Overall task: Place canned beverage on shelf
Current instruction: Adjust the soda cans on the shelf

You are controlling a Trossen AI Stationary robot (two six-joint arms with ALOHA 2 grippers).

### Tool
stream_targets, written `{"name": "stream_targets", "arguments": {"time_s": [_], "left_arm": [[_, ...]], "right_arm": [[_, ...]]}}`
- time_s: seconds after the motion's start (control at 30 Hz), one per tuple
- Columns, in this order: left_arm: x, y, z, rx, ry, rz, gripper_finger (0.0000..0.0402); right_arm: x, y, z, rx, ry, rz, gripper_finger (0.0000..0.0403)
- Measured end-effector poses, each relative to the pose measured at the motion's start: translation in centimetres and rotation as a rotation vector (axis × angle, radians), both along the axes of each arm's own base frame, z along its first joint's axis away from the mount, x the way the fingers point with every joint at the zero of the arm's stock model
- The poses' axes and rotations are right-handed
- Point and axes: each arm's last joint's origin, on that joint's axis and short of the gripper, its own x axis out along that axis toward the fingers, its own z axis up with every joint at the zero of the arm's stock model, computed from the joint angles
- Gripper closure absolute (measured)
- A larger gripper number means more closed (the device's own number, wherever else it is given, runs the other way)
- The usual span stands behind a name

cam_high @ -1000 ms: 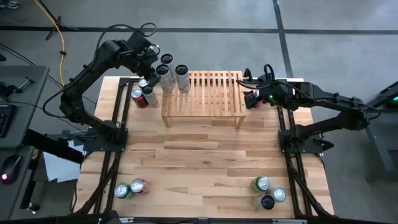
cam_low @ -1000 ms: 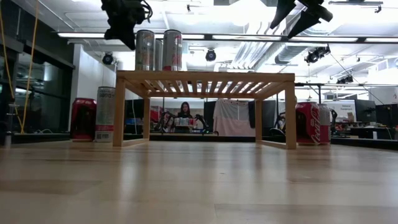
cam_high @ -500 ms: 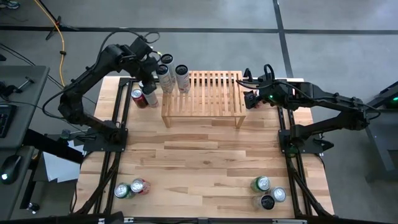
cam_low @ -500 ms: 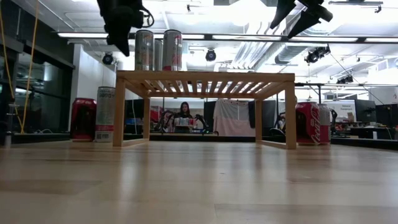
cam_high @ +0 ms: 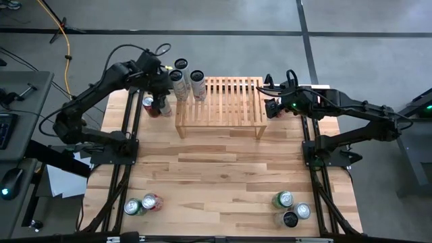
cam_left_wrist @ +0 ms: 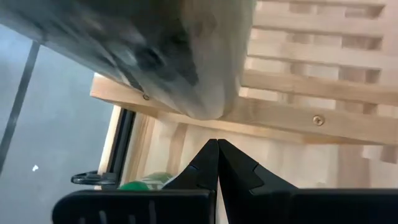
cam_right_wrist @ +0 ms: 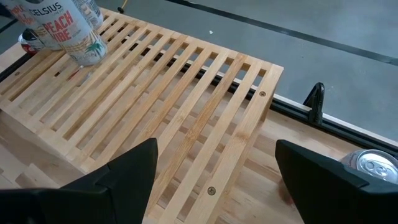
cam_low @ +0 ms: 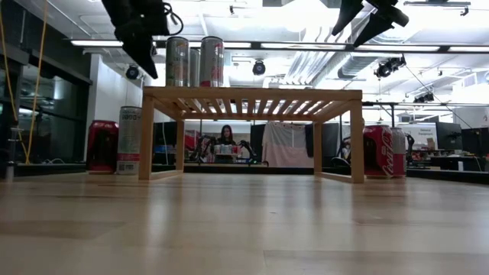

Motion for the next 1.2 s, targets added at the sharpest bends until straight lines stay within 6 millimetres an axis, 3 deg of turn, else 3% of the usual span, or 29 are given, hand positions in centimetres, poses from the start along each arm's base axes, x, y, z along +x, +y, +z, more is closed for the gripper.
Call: {"name": "stream_targets", "arguments": {"time_s": [0.17,0.37,1.2], "left_arm": [[0.56,0.63,-1.17,0.065,-0.033,-0.012,0.0401],[0.77,0.93,-1.18,0.097,-0.047,-0.002,0.0401],[0.96,0.68,-1.28,0.008,-0.104,0.021,0.0401]], "right_arm": [[0.0,0.0,0.0,0.0,0.0,0.0,0.0091],[0.0,0.0,0.0,0.004,-0.005,-0.005,0.0091],[0.0,0.0,0.0,0.004,-0.005,-0.005,0.0091]]}}
